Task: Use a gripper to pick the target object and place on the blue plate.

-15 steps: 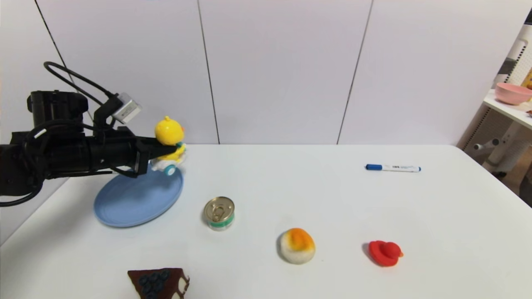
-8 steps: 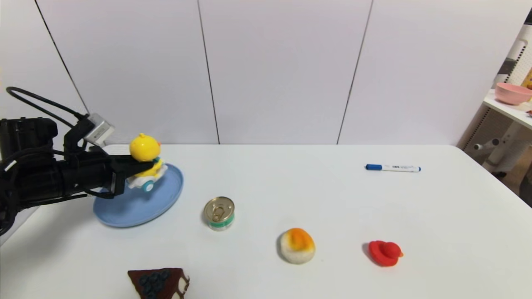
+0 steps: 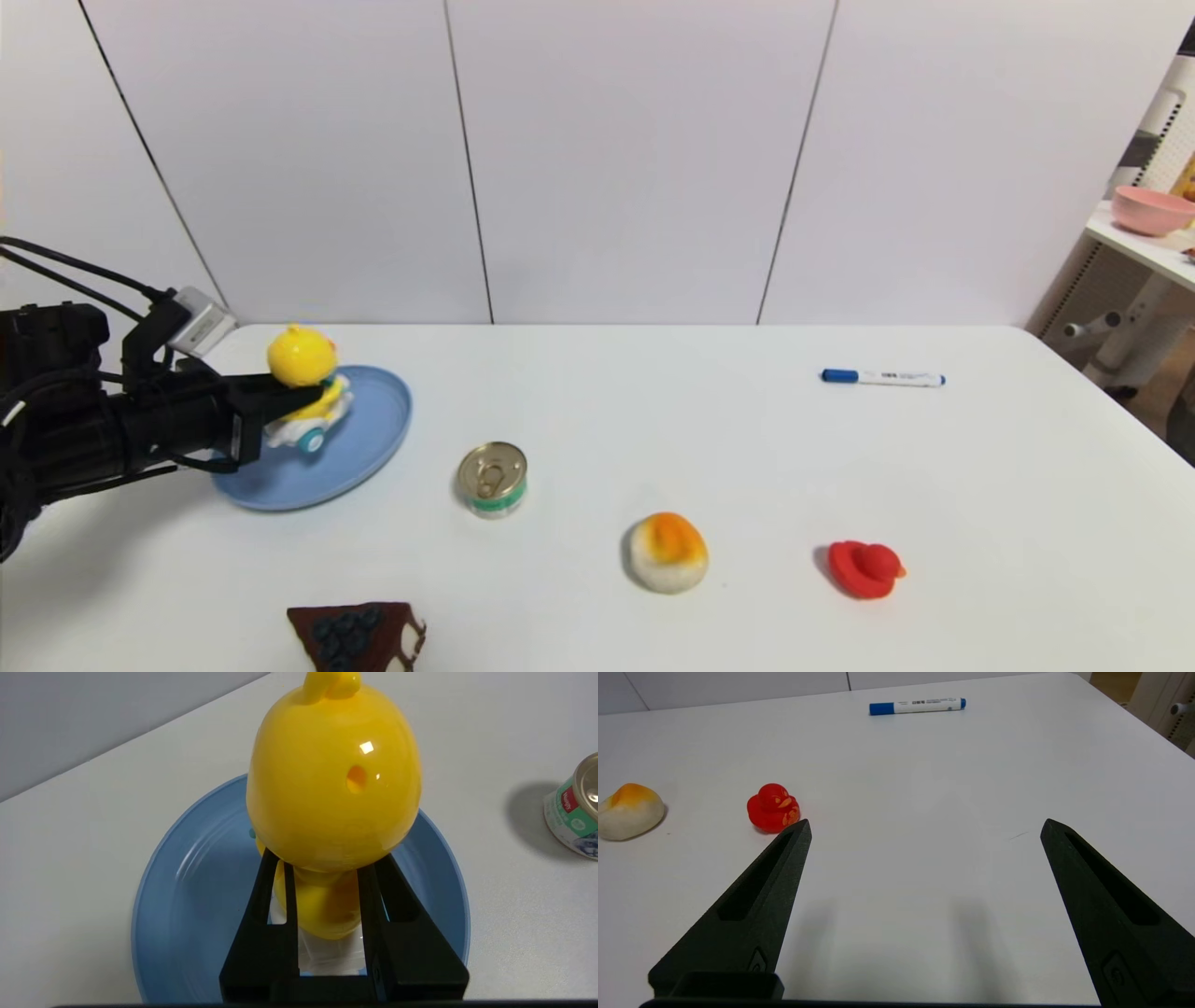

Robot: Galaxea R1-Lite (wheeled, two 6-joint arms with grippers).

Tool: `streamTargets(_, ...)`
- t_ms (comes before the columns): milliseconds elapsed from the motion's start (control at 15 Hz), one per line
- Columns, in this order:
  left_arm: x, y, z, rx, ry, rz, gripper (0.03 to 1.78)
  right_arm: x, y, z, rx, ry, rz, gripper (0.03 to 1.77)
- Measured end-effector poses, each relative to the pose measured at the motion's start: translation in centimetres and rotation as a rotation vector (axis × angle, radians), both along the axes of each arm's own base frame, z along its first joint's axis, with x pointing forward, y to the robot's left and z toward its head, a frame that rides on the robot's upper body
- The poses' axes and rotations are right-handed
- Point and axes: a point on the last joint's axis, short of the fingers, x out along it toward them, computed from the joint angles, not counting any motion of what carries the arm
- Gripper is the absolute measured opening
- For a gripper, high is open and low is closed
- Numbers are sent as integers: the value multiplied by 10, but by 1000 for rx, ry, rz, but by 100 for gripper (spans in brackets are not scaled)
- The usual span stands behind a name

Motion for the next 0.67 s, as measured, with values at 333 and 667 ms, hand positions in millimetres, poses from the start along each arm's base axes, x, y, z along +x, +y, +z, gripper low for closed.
streamTargets(333,0,0,-8,-5,24,-1,90,0,0,0,0,0,0,170)
streamTargets(667,-5,-2,-8,-9,45,-2,129,0,0,0,0,0,0,170)
